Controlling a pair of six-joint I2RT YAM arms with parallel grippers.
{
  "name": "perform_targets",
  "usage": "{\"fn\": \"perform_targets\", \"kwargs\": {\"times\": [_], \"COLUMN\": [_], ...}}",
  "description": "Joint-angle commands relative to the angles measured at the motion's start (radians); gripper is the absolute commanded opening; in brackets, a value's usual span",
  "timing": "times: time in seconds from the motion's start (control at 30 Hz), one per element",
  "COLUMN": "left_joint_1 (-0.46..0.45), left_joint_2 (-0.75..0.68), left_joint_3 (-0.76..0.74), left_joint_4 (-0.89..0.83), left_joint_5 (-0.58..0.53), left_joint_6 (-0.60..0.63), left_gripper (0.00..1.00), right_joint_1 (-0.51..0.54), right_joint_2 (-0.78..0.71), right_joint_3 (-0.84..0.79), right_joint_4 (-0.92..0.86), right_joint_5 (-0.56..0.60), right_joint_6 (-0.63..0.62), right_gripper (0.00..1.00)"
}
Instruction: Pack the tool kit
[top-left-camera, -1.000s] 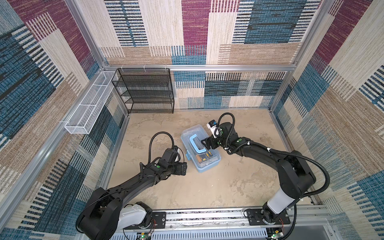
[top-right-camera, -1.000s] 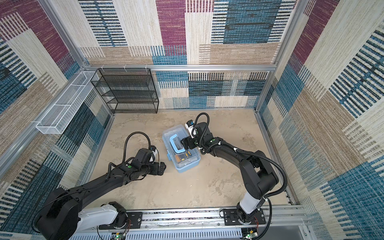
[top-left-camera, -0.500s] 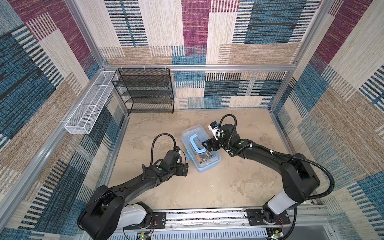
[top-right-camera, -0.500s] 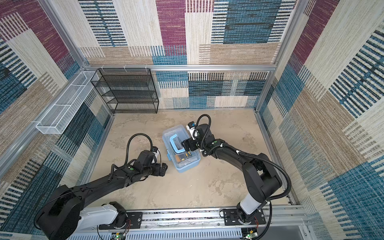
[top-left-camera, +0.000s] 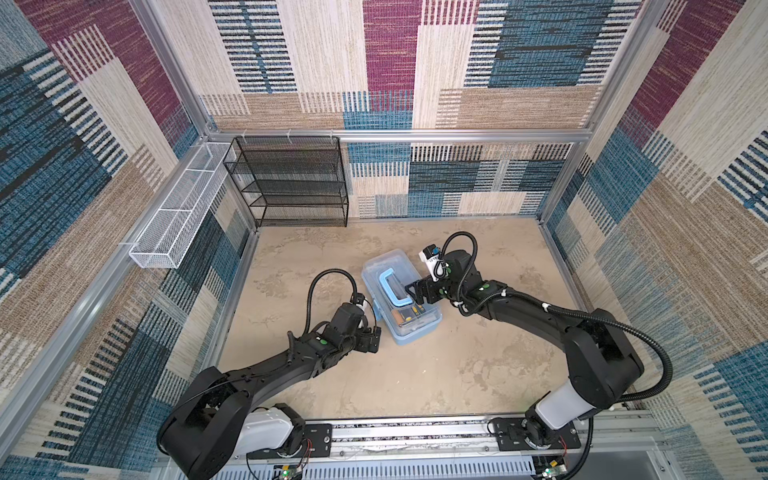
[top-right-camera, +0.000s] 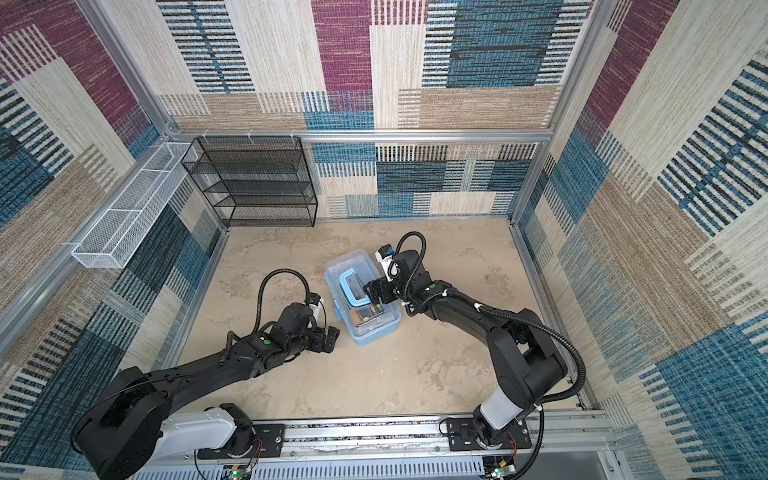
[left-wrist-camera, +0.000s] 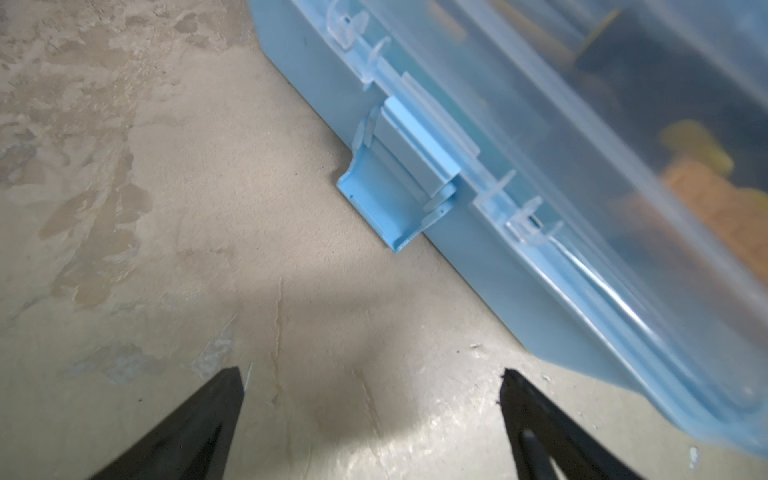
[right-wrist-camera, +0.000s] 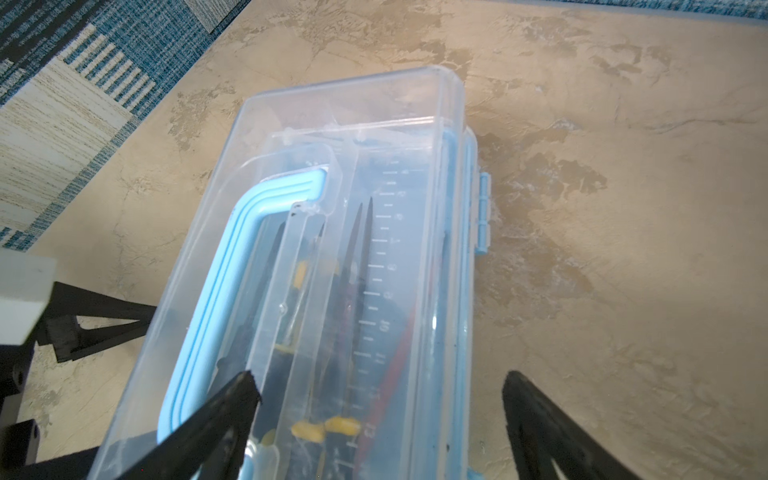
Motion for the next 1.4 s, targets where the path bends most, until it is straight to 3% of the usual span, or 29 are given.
{"fn": "perform_targets", "kwargs": {"times": [0.0, 0.63, 0.83, 0.97, 1.37], "left_joint_1": [-0.011, -0.064, -0.080, -0.082, -0.087], "left_joint_2": [-0.004, 0.162, 0.269, 0.334, 0.430], "left_joint_3": [-0.012, -0.085, -0.118, -0.128, -0.147], "left_joint_4": [0.060, 0.377, 0.570, 0.707, 0.901], "left_joint_5": [-0.058, -0.185, -0.221, -0.212, -0.241], "left_joint_6": [0.033, 0.027, 0.023, 0.048, 0.082], "left_gripper": [1.00, 0.99, 1.00, 0.99, 1.00], "right_joint_1": [0.001, 0.001, 0.001, 0.001, 0.001], "right_joint_2": [-0.002, 0.005, 0.012, 0.012, 0.033], "right_joint_3": [-0.003, 0.010, 0.023, 0.024, 0.038], "right_joint_4": [0.012, 0.008, -0.011, -0.017, -0.036], "right_joint_5": [0.015, 0.034, 0.047, 0.051, 0.060], "right_joint_6": [0.008, 0.026, 0.027, 0.027, 0.025], "right_gripper": [0.93, 0.94, 0.93, 0.94, 0.94]}}
